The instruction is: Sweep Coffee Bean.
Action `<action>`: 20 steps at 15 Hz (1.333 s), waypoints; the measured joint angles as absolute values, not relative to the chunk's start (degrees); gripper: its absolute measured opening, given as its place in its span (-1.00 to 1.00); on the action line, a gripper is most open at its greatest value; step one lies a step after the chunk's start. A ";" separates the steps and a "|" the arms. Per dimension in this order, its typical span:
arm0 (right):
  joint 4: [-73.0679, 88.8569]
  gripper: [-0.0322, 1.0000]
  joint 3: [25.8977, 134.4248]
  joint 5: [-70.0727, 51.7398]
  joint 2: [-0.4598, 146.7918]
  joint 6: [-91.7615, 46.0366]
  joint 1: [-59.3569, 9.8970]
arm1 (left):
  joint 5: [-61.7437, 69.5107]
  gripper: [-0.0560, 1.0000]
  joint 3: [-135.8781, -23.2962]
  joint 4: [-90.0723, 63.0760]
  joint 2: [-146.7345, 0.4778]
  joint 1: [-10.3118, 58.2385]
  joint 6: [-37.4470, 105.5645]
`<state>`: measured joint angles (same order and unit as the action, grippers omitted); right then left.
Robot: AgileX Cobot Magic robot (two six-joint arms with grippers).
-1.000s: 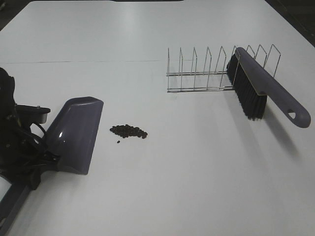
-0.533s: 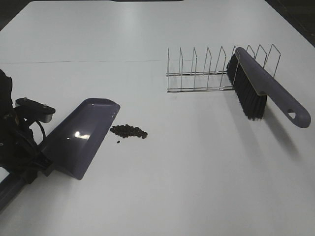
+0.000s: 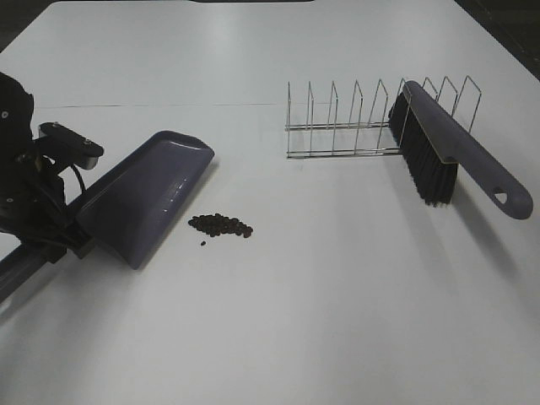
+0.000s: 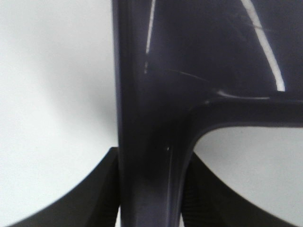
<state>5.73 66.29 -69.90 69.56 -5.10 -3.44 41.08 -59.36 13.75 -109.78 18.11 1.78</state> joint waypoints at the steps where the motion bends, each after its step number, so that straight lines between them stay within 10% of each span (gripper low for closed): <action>1: 5.73 0.33 70.36 -69.84 75.29 -5.10 -3.44 | 41.31 -0.28 -59.53 13.81 -109.78 18.11 3.72; 20: 2.98 0.33 103.02 -61.71 123.64 -12.09 -3.44 | 44.75 -0.28 -59.53 12.66 -109.78 18.11 6.82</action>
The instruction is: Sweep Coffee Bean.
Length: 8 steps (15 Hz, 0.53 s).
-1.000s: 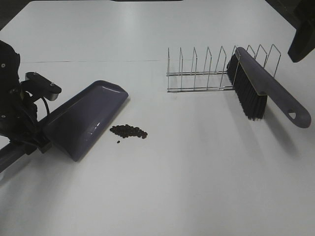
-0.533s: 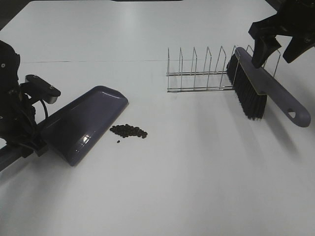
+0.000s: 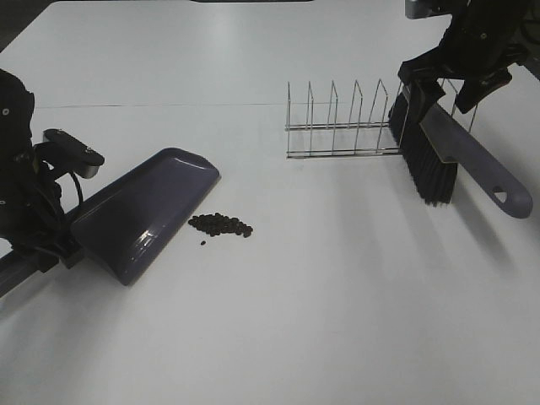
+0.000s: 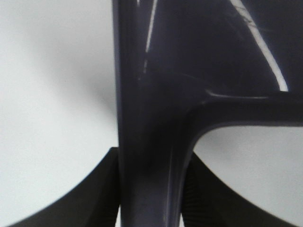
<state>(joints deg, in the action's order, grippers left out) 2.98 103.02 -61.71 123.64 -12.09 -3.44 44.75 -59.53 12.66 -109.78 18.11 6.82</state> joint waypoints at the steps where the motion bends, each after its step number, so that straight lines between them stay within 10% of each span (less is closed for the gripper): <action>1: 2.92 0.31 103.02 -61.19 124.96 -12.09 -3.44 | 44.75 -0.28 -59.53 12.55 -109.78 18.11 6.82; 8: 0.00 -0.09 103.02 -59.99 128.80 -10.66 -3.44 | 45.78 -0.28 -59.53 12.49 -109.78 18.11 6.93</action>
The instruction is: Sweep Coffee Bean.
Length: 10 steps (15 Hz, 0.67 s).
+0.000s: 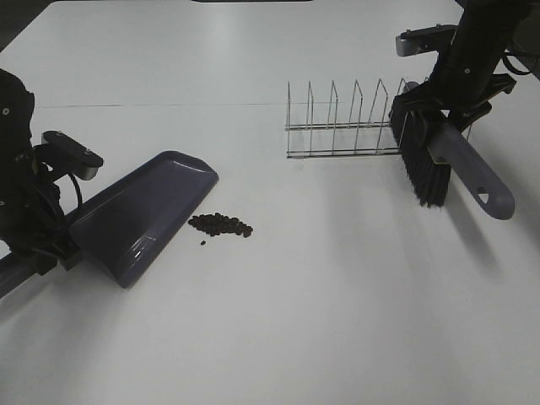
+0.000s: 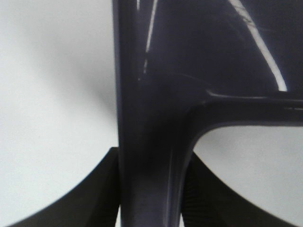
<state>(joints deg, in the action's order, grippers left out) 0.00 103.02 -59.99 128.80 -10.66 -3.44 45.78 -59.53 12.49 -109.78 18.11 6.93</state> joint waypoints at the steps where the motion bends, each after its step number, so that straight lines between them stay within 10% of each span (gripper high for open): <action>1: 0.00 -0.11 103.02 -59.99 129.09 -9.91 -3.44 | 45.78 -0.28 -59.53 12.49 -109.78 18.11 6.93; 10: -2.29 -0.33 103.13 -66.98 117.91 -1.83 -3.32 | 45.78 -0.28 -59.53 12.55 -109.78 18.11 6.88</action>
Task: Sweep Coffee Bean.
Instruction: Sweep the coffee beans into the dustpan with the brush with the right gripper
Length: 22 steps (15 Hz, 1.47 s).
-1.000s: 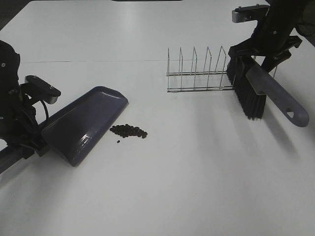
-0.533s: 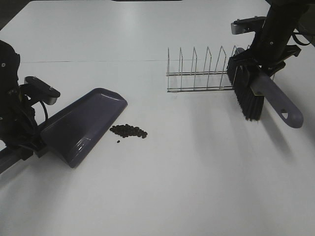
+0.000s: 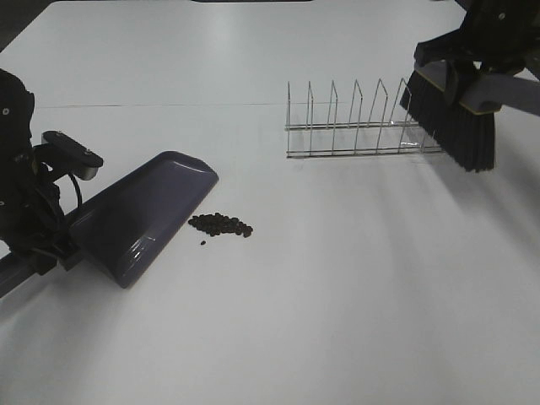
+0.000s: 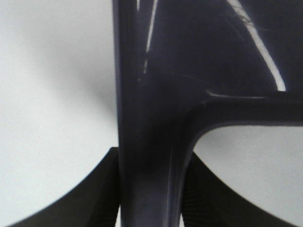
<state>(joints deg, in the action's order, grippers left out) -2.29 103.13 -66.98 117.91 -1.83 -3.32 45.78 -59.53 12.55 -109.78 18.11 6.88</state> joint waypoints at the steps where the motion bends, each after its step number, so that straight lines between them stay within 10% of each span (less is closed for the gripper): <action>1: -2.23 -0.33 103.13 -68.75 115.79 -0.92 -3.32 | 45.78 -0.28 -59.53 12.61 -109.78 18.11 6.88; 5: -2.23 -0.33 99.47 -69.61 108.80 0.00 -3.32 | 45.78 -0.28 -59.53 12.66 -109.78 18.11 6.88; 12: -10.89 -0.33 62.28 -48.93 95.00 17.70 -15.01 | 49.62 -0.28 -60.16 17.13 -109.78 18.28 1.78; 22: -26.24 -0.33 66.46 -45.26 109.72 32.83 -33.46 | 50.19 -0.27 -60.33 14.90 -112.87 23.49 -0.92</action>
